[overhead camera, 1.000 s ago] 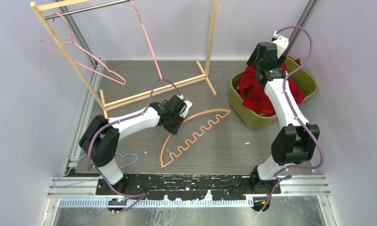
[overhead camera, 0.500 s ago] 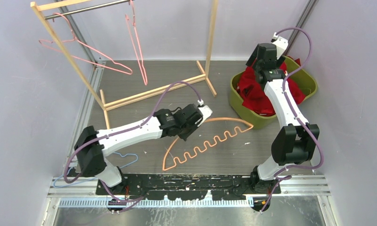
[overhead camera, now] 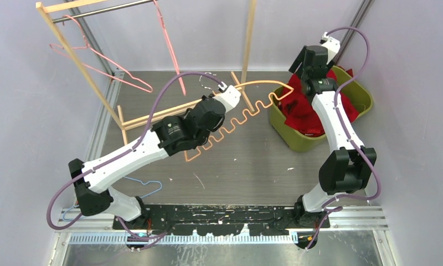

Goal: Remove the skirt from the hanger
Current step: Place the hanger at the clothesline.

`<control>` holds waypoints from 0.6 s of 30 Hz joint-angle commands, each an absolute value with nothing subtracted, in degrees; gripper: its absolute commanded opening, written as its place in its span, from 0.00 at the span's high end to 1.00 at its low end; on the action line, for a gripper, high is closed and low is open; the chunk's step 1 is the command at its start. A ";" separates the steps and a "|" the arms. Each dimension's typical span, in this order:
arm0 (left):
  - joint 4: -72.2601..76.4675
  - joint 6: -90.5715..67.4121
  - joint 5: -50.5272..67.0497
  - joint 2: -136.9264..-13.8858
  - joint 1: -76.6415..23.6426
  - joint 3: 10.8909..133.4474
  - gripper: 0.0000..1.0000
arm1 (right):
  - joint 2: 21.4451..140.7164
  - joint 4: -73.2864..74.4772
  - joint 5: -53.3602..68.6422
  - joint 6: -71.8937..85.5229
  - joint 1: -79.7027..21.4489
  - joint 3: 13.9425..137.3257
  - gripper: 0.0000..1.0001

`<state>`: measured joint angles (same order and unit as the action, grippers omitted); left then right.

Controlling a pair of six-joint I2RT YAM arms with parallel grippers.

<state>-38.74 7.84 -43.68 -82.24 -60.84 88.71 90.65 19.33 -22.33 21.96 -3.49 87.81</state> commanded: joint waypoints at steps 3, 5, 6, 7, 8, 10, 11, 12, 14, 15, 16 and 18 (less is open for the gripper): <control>-27.01 18.36 -54.47 -84.01 -60.73 93.14 1.00 | 86.14 19.98 -21.79 17.70 -8.39 92.04 0.45; -25.56 19.96 -55.63 -85.22 -60.65 93.90 1.00 | 83.79 20.20 -23.47 15.50 -10.55 92.10 0.57; -24.97 20.90 -56.17 -85.94 -60.70 94.45 1.00 | 82.51 20.73 -23.37 15.13 -11.20 92.17 0.63; -24.42 21.70 -56.84 -86.98 -60.55 95.07 1.00 | 81.19 21.39 -22.96 15.00 -11.59 92.40 0.68; -24.09 22.31 -57.27 -87.92 -60.33 95.70 1.00 | 79.93 21.95 -22.87 14.98 -11.88 92.53 0.72; -22.99 23.46 -57.43 -89.75 -59.55 96.66 1.00 | 77.57 22.67 -23.56 13.62 -12.65 92.60 0.76; -22.35 23.85 -57.47 -90.45 -58.98 96.99 1.00 | 76.53 22.89 -24.77 12.46 -13.05 92.63 0.76; -21.72 24.21 -57.45 -91.22 -58.36 97.48 1.00 | 75.87 22.93 -26.35 11.03 -13.25 92.59 0.75; -20.13 25.74 -57.39 -92.91 -56.58 98.43 1.00 | 74.98 22.44 -31.35 8.50 -13.27 92.40 0.72; -19.31 26.55 -57.39 -93.83 -55.40 99.24 1.00 | 74.89 22.23 -34.81 7.12 -13.29 92.26 0.69; -18.85 27.06 -57.16 -94.64 -54.08 100.02 1.00 | 75.01 22.05 -37.57 6.01 -13.29 92.16 0.65; -18.76 27.50 -55.86 -96.14 -51.37 101.51 1.00 | 75.19 21.65 -40.14 4.70 -13.28 91.96 0.59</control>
